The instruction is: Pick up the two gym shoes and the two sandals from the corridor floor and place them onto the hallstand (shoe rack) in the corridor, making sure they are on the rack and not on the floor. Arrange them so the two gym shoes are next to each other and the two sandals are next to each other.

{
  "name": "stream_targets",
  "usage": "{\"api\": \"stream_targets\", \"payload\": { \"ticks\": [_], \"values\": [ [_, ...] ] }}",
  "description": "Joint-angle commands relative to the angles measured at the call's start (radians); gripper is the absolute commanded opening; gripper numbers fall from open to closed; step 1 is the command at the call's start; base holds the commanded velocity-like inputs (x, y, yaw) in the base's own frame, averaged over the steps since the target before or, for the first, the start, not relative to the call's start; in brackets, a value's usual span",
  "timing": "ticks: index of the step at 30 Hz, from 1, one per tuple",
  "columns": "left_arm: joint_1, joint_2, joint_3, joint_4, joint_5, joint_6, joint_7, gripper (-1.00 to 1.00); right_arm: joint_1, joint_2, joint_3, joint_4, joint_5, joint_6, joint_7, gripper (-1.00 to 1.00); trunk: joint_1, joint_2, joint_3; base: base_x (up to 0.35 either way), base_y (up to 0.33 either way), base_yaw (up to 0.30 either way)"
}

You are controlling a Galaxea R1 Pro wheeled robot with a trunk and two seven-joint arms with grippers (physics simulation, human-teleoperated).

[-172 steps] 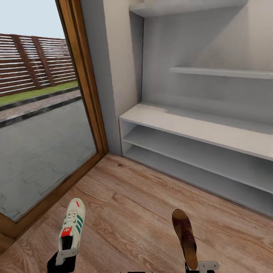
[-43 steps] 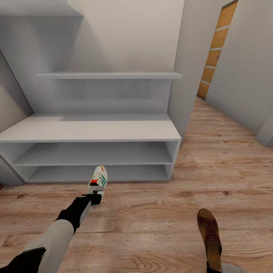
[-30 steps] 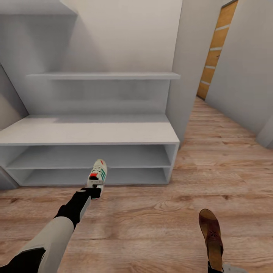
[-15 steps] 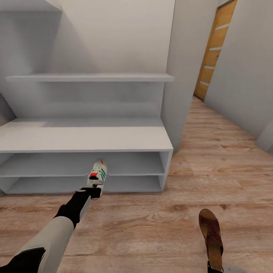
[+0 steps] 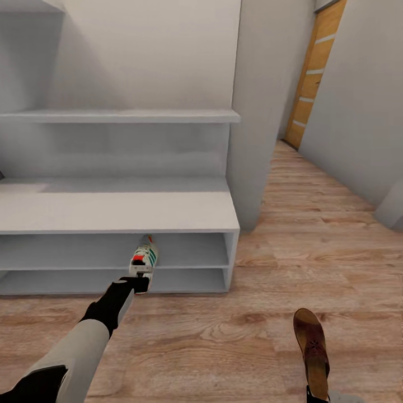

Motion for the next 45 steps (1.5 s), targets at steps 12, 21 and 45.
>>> {"api": "stream_targets", "payload": {
  "ticks": [12, 21, 45],
  "values": [
    [0.000, -0.003, 0.007, -0.001, -0.010, 0.005, -0.002, -1.00, -0.001, 0.001, -0.002, 0.001, 0.001, -0.003, -0.003, -1.00, 0.000, 0.000, -0.001, 0.157, -0.250, 0.000],
    [0.001, -0.002, 0.006, -0.003, -0.010, 0.004, -0.007, -1.00, -0.001, 0.001, -0.002, 0.001, 0.000, -0.003, -0.003, -1.00, 0.000, 0.000, -0.001, 0.066, -0.081, 0.000],
    [0.001, -0.002, 0.007, -0.004, -0.010, 0.004, -0.008, -1.00, -0.001, 0.001, -0.003, -0.002, 0.000, -0.001, -0.004, -1.00, 0.058, -0.105, -0.071, 0.001, -0.001, 0.000]
  ]
}}
